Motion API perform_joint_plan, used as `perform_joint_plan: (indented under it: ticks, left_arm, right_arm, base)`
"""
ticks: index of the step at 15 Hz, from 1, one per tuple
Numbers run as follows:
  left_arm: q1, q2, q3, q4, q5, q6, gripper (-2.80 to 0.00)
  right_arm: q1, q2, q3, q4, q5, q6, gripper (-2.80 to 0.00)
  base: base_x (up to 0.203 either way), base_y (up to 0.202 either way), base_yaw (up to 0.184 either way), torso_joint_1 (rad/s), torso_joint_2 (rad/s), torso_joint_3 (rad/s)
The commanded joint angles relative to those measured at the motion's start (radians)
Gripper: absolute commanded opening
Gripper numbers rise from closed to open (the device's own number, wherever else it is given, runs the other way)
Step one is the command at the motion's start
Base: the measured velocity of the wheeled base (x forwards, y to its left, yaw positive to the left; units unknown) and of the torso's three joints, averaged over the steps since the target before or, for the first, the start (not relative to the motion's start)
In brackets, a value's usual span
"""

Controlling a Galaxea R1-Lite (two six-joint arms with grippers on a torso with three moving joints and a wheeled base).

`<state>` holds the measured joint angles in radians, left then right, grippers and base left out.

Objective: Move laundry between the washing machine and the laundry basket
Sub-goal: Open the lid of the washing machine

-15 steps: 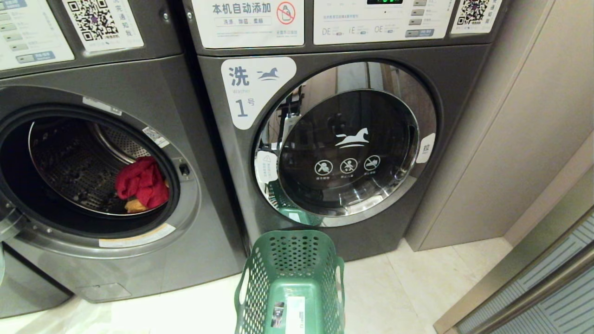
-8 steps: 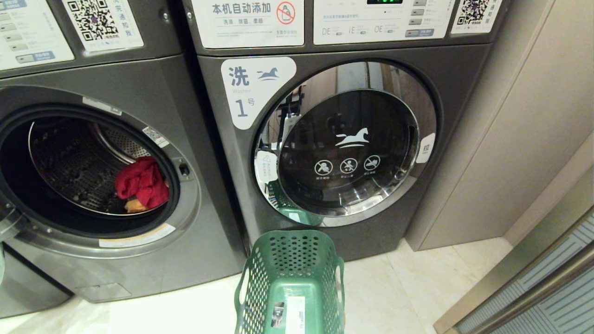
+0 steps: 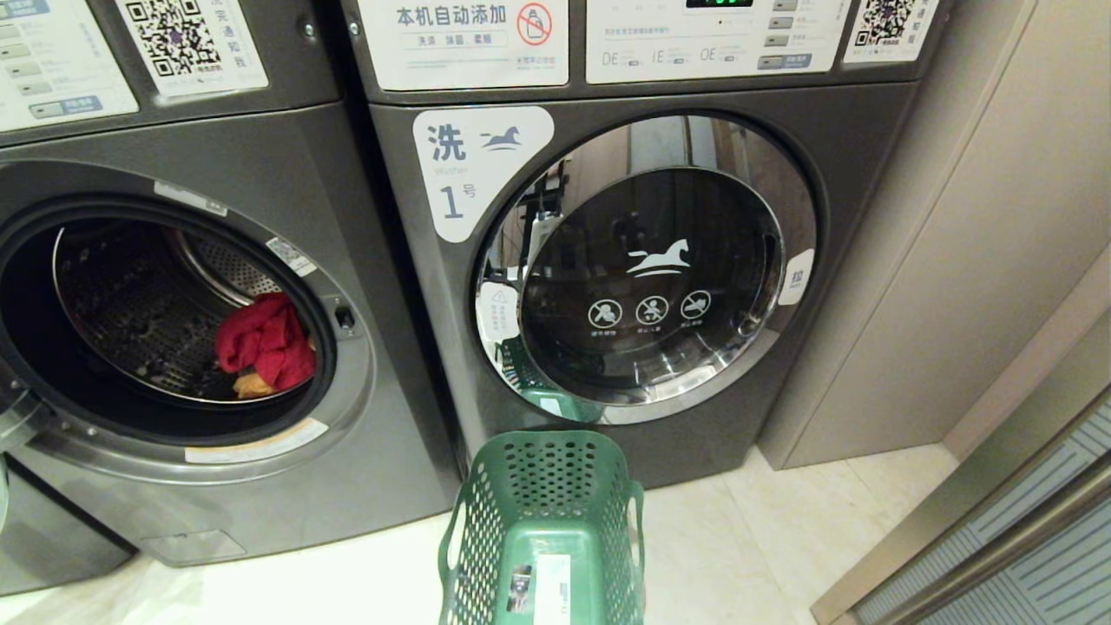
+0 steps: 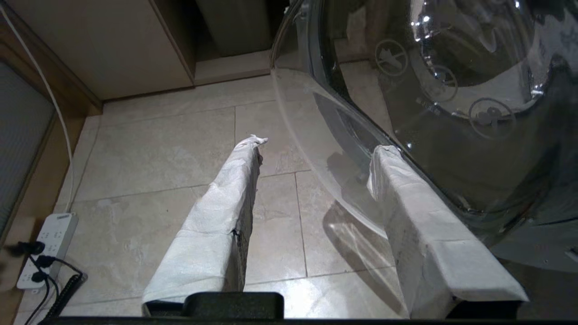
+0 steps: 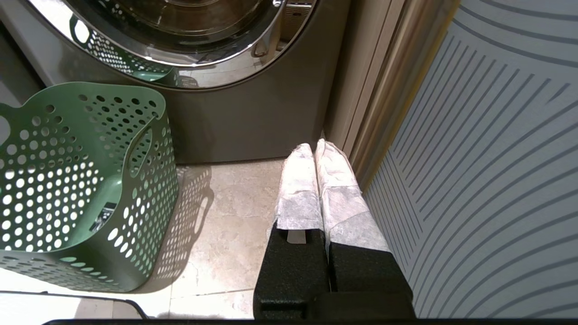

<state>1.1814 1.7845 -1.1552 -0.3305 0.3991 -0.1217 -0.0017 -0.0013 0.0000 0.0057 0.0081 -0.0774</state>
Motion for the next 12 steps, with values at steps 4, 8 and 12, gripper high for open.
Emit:
perform_joint_plan:
  ticks: [4, 8, 12]
  left_arm:
    - [-0.093, 0.092, -0.091, -0.197, 0.041, 0.031, -2.8]
    - [-0.227, 0.164, -0.15, -0.434, -0.016, 0.093, -2.8]
    - [-0.291, 0.217, -0.181, -0.493, -0.099, 0.096, -2.8]
  right_arm:
    - [0.0, 0.001, 0.0, 0.0, 0.001, -0.001, -2.8]
    - [0.0, 0.001, 0.0, 0.0, 0.0, -0.001, -2.8]
    - [0.0, 0.001, 0.0, 0.0, 0.001, -0.001, -2.8]
  base:
    - [0.0, 0.0, 0.0, 0.0, 0.0, 0.0]
    - [0.0, 0.0, 0.0, 0.0, 0.0, 0.0]
    - [0.0, 0.0, 0.0, 0.0, 0.0, 0.0]
